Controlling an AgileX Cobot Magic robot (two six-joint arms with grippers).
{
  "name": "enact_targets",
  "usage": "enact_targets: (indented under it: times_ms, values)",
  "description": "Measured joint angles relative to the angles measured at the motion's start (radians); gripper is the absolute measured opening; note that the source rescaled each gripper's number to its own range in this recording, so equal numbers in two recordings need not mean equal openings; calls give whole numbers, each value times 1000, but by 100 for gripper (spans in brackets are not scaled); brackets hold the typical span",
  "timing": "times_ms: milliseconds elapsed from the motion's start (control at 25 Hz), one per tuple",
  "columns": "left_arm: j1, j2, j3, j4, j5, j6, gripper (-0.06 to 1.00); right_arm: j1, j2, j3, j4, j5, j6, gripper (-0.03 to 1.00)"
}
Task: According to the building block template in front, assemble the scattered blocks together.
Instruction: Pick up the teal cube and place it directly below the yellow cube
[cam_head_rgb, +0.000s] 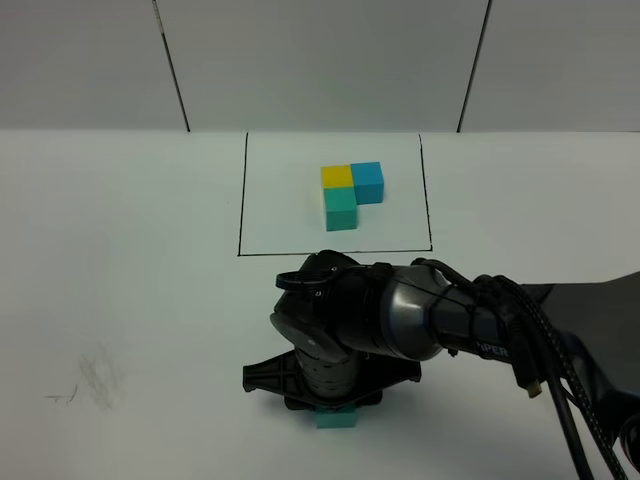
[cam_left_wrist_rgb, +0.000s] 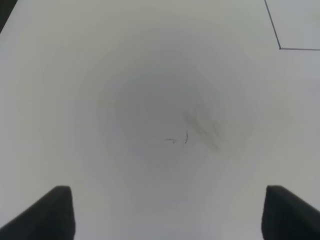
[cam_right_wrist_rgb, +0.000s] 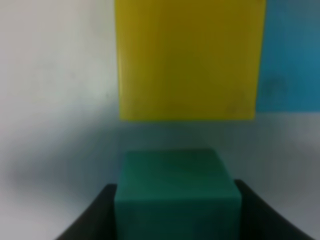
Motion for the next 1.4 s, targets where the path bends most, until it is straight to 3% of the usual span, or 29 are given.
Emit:
enact_targets:
  times_ms: [1400]
  values:
    - [0,0,0,0,0,0,96,-24,1,0,-41,-59,30,1]
